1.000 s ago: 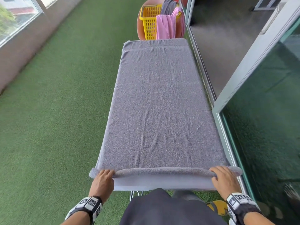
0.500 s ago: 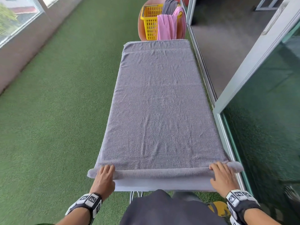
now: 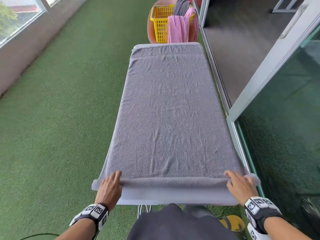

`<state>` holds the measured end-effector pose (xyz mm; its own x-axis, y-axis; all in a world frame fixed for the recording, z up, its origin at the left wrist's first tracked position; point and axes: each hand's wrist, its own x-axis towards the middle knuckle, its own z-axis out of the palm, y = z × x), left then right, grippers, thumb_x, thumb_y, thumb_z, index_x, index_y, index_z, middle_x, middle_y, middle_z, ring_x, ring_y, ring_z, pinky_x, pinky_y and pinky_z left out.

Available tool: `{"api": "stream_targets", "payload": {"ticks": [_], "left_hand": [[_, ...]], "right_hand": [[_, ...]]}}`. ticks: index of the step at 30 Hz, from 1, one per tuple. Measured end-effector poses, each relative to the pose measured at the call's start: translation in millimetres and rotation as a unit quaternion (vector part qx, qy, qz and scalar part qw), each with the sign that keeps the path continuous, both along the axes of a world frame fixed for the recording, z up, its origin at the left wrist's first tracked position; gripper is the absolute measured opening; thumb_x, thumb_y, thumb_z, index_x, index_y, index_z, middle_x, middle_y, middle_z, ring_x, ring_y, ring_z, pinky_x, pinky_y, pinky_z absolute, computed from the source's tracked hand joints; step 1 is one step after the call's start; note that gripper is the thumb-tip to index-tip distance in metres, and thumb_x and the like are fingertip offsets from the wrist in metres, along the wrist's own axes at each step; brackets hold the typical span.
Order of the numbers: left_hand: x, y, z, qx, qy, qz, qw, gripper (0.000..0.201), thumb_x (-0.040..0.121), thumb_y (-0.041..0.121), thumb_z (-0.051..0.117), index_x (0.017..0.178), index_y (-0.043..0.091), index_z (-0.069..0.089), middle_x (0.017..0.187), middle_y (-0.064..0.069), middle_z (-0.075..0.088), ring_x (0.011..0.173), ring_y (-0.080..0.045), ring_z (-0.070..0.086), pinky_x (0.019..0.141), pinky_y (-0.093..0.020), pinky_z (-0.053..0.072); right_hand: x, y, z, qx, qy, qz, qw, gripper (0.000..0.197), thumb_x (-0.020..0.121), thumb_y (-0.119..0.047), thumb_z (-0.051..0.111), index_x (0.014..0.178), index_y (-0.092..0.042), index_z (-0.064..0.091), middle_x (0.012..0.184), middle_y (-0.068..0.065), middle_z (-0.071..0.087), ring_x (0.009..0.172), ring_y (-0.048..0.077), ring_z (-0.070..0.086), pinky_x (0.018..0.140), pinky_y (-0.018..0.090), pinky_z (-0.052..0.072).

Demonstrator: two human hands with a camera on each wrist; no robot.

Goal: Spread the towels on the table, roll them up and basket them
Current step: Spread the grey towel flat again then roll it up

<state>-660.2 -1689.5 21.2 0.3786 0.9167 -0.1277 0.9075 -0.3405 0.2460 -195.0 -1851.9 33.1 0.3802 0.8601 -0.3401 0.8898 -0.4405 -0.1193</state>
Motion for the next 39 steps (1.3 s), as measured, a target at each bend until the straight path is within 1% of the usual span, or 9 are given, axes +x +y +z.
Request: {"api": "stream_targets", "payload": {"ticks": [5,10,13,17,20,23,25,28,39], "left_hand": [[5,-6,-8,0.030,0.009,-0.003,0.999,0.037,0.062,-0.008,0.053,0.095,0.010,0.052,0.083,-0.003,0.050,0.074,-0.013,0.034,0.063,-0.034,0.051],[5,-7,-6,-0.003,0.036,-0.007,0.999,0.050,0.056,0.003,0.074,0.100,0.020,0.055,0.093,0.002,0.057,0.081,-0.017,0.052,0.072,-0.032,0.050],[6,1,-7,0.004,0.015,-0.011,1.000,0.045,0.057,-0.005,0.074,0.090,0.021,0.057,0.084,0.005,0.061,0.075,-0.017,0.058,0.068,-0.032,0.052],[2,-6,-5,0.000,0.015,-0.032,0.999,0.027,0.063,0.005,0.055,0.083,0.023,0.053,0.075,0.008,0.057,0.066,-0.015,0.054,0.061,-0.029,0.049],[-1,-14,-6,0.006,0.002,-0.034,0.999,0.013,0.074,0.020,0.036,0.074,0.028,0.046,0.067,0.012,0.055,0.060,-0.011,0.048,0.057,-0.026,0.038],[-6,-6,-14,0.016,-0.015,-0.010,1.000,0.025,0.083,0.019,0.029,0.085,0.025,0.053,0.077,0.008,0.061,0.069,-0.011,0.053,0.064,-0.028,0.046],[-6,0,-16,0.039,-0.017,0.012,0.999,0.034,0.083,0.003,0.037,0.106,0.010,0.061,0.092,0.000,0.066,0.083,-0.016,0.058,0.076,-0.032,0.053],[2,-2,-12,0.065,-0.020,0.011,0.998,0.039,0.075,-0.012,0.044,0.100,0.013,0.061,0.091,0.000,0.063,0.082,-0.018,0.055,0.071,-0.035,0.054],[0,-7,-12,-0.013,0.012,-0.032,0.999,0.050,0.047,0.009,0.091,0.091,0.016,0.068,0.085,0.004,0.067,0.077,-0.015,0.063,0.069,-0.030,0.056]], "right_hand": [[-12,3,-6,0.079,0.053,0.014,0.995,0.030,0.080,-0.010,0.067,0.080,-0.030,0.046,0.080,-0.012,0.048,0.073,0.009,0.049,0.065,0.026,0.041],[-19,-2,-8,0.030,0.029,0.016,0.999,0.045,0.072,-0.022,0.079,0.113,-0.024,0.059,0.112,-0.009,0.058,0.105,0.013,0.056,0.094,0.032,0.047],[-19,2,-7,0.026,0.014,0.006,1.000,0.045,0.070,-0.013,0.078,0.112,-0.024,0.064,0.112,-0.009,0.063,0.106,0.014,0.058,0.096,0.033,0.046],[-18,5,-5,0.021,-0.019,0.007,1.000,0.033,0.070,-0.023,0.076,0.101,-0.029,0.069,0.099,-0.012,0.069,0.096,0.012,0.060,0.093,0.038,0.044],[-19,7,4,-0.019,-0.018,0.032,0.999,0.008,0.087,-0.033,0.051,0.089,-0.037,0.057,0.092,-0.017,0.062,0.094,0.006,0.053,0.097,0.032,0.030],[-16,11,8,-0.004,-0.010,0.024,1.000,0.010,0.092,-0.027,0.043,0.091,-0.035,0.048,0.093,-0.017,0.058,0.091,0.006,0.053,0.090,0.030,0.031],[-14,11,8,0.034,-0.018,-0.005,0.999,0.015,0.083,-0.019,0.059,0.091,-0.030,0.053,0.089,-0.013,0.055,0.083,0.013,0.054,0.079,0.034,0.040],[-14,4,-2,0.052,-0.037,0.016,0.998,0.050,0.062,-0.002,0.073,0.069,-0.034,0.035,0.070,-0.011,0.041,0.063,0.015,0.043,0.058,0.032,0.039],[-11,-8,-9,0.040,-0.019,-0.011,0.999,0.046,0.052,-0.007,0.083,0.087,-0.029,0.062,0.089,-0.011,0.062,0.083,0.014,0.056,0.075,0.035,0.046]]}}
